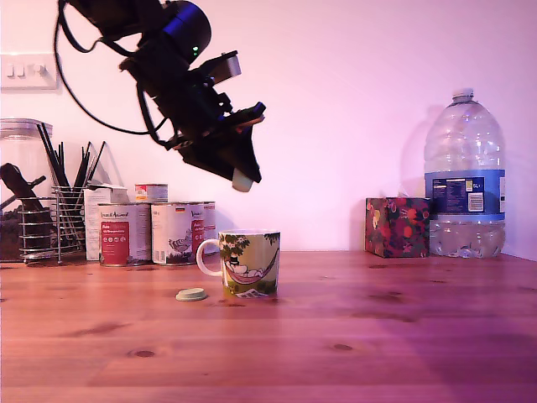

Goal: Pick up the coffee capsules from the table one by one and drop them inside the nearest coffee cup

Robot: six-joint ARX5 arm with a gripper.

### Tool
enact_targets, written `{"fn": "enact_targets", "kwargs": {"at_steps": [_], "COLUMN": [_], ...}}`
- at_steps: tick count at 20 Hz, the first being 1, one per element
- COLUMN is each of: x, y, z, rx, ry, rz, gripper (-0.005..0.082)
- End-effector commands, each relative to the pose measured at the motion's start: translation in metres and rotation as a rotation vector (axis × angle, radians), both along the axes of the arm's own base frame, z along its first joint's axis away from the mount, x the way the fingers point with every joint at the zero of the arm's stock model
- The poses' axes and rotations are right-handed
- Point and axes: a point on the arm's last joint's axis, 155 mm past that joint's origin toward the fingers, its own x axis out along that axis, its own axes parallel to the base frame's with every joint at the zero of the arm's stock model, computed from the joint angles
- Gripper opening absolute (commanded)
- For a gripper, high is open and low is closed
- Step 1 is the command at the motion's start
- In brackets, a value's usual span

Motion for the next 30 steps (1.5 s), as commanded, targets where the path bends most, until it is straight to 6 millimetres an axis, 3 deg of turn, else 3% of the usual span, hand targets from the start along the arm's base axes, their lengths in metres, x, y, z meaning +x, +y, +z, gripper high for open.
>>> {"fn": "enact_targets", "kwargs": {"at_steps": [1,10,20,24,30], "x": [-0.009,-0.039,-0.027,-0.019,-0.007], "y": [0.003,0.012,0.002,0.001,-0.003], "z": [-0.002,-0.030,0.005,-0.004,-0.033], "rx": [0.007,-0.019,-0.006,0.041,0.113], "ry": [-0.013,-0.033,-0.061,0.024,0.155], "rz": [-0.004,0.002,0.011,0.015,0.017], "gripper": [0.0201,0.0201,0.0201,0.0201,0.0201]}}
